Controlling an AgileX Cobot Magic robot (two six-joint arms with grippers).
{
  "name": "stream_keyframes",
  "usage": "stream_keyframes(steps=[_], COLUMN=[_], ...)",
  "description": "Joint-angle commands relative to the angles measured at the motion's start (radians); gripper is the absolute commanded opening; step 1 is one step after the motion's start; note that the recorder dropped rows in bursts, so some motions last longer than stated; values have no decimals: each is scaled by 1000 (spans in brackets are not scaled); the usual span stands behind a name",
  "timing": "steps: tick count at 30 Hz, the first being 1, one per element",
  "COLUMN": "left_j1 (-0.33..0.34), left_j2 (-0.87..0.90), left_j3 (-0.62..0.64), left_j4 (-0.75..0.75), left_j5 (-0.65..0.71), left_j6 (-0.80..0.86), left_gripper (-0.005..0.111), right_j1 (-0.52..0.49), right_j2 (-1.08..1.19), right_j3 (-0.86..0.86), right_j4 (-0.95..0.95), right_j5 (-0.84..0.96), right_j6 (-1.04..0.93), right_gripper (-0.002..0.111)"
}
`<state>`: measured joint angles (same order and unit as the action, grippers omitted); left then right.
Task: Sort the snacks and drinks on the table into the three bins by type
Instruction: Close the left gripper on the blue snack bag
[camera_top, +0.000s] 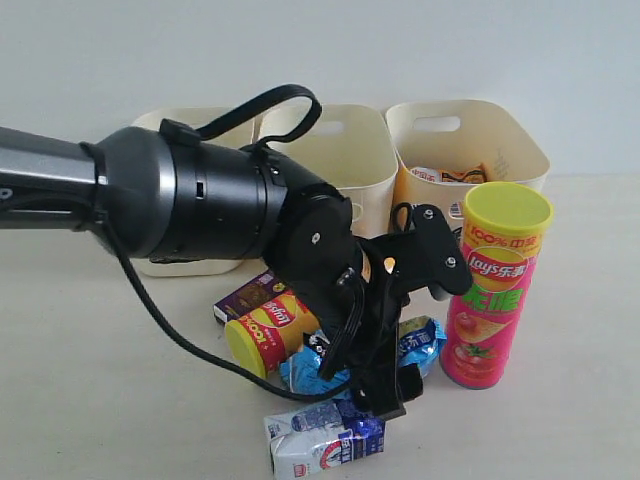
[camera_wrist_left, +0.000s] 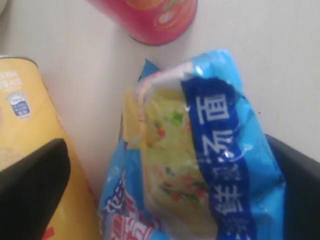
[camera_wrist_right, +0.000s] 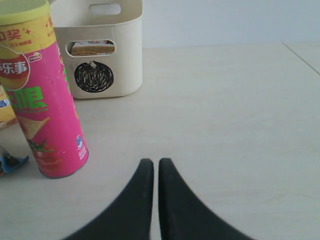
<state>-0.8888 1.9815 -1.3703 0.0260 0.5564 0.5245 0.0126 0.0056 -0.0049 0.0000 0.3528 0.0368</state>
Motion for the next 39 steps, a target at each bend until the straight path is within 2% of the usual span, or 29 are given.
stream_keyframes(steps=[1, 9, 12, 15, 23, 24, 31, 39], left_j1=[-7, -7, -7, -7, -7, -7, -7, -7], left_j2=[11, 48, 59, 65, 65, 65, 44, -63], left_j3=[-4, -4, -4, -4, -8, -8, -10, -10], left_j4=[24, 49, 64, 69, 69, 69, 69, 64], left_j5=[-62, -75, -79, -82, -86, -86, -70, -27], left_j6=[-13, -15, -15, -15, -15, -15, -24, -39], left_gripper=[89, 89, 85, 72, 8, 5, 5, 5], right_j1=[-2, -2, -2, -2, -2, -2, -2, -2], right_j2=[-6, -6, -6, -6, -6, -6, -6, -6], right_j3=[5, 5, 5, 5, 5, 5, 5, 5], right_j4=[0, 0, 0, 0, 0, 0, 0, 0], right_j5=[-6, -6, -6, -6, -6, -6, -6, -6], right_j6=[6, 6, 6, 6, 6, 6, 6, 6], right_gripper=[1, 1, 1, 1, 1, 1, 1, 1])
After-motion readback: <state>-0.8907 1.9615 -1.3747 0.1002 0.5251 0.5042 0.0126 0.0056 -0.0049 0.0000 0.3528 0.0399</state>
